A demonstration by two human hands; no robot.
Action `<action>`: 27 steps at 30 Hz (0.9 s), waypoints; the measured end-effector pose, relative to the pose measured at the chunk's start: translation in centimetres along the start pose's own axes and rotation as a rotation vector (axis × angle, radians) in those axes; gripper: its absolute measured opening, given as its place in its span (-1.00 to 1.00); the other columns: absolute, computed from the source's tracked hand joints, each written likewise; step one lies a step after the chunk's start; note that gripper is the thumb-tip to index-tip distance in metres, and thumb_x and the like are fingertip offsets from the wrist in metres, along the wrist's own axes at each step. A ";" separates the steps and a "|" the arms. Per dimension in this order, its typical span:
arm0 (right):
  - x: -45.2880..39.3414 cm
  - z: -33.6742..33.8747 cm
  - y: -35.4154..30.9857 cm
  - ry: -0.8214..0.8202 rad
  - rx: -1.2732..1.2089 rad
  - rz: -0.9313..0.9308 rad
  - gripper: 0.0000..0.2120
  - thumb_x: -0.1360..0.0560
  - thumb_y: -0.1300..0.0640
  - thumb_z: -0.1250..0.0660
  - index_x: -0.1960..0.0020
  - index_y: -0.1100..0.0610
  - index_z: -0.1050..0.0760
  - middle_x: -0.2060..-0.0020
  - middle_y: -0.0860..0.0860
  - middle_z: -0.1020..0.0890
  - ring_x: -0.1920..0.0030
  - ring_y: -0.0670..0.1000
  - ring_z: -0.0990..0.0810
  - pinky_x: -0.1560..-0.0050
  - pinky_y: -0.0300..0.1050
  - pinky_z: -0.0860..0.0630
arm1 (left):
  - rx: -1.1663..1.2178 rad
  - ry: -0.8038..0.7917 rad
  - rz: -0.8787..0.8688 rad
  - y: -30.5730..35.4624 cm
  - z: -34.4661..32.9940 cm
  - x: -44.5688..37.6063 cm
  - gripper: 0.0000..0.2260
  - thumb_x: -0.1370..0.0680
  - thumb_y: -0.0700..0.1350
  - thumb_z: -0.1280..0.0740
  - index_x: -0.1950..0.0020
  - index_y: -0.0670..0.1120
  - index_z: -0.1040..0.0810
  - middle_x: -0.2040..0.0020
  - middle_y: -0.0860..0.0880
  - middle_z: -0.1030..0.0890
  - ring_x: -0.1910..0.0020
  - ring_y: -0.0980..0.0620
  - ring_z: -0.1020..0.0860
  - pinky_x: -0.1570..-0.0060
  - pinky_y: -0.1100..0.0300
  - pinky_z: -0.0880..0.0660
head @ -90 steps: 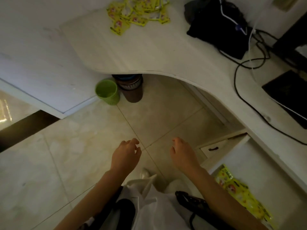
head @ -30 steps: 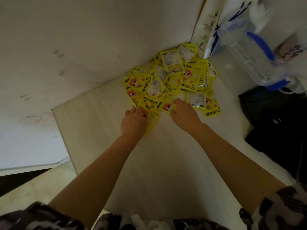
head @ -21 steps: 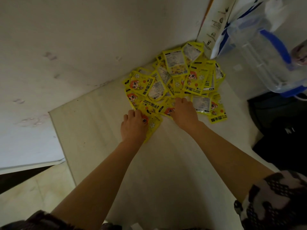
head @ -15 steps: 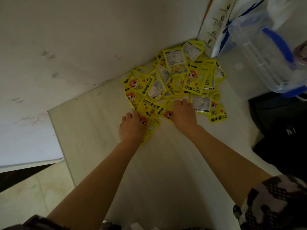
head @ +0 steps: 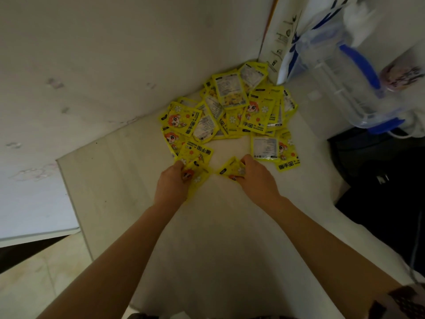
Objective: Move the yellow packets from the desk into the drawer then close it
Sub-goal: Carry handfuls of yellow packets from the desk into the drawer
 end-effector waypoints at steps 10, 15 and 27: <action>-6.0 7.2 1.5 0.133 -0.442 -0.234 -0.69 -0.45 0.03 -0.43 -0.06 0.17 -0.43 0.07 0.05 -0.52 0.14 0.05 -0.55 0.37 -0.33 -0.47 | 0.096 0.012 0.104 2.2 1.9 -4.6 -0.81 -0.53 -0.07 -0.32 0.10 -0.19 -0.43 0.21 -0.16 -0.56 0.19 -0.18 -0.54 0.23 0.06 -0.46; -10.7 9.2 1.7 0.244 -0.458 -0.227 -0.57 -0.47 0.01 -0.41 -0.19 0.27 -0.45 0.08 0.04 -0.57 0.21 -0.06 -0.52 0.36 -0.48 -0.36 | -0.062 -0.023 0.156 2.0 0.4 -4.8 -0.79 -0.53 -0.08 -0.32 0.05 -0.24 -0.47 -0.08 -0.25 -0.42 -0.10 -0.27 -0.41 -0.07 -0.04 -0.36; -14.8 6.6 0.0 0.183 -0.337 -0.305 -0.66 -0.42 0.03 -0.45 -0.07 0.24 -0.53 0.10 0.04 -0.54 0.01 0.09 -0.53 -0.08 -0.04 -0.49 | -0.145 0.009 0.286 1.6 -1.5 -2.5 -0.76 -0.56 -0.07 -0.28 -0.15 -0.19 -0.51 -0.24 -0.20 -0.36 -0.21 -0.25 -0.33 -0.15 -0.12 -0.35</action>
Point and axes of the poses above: each hand's wrist, its own x-axis away from the middle knuckle, its own z-axis out of the back of the hand, y = z × x, the point moved 1 cm from there along -x, towards the middle knuckle
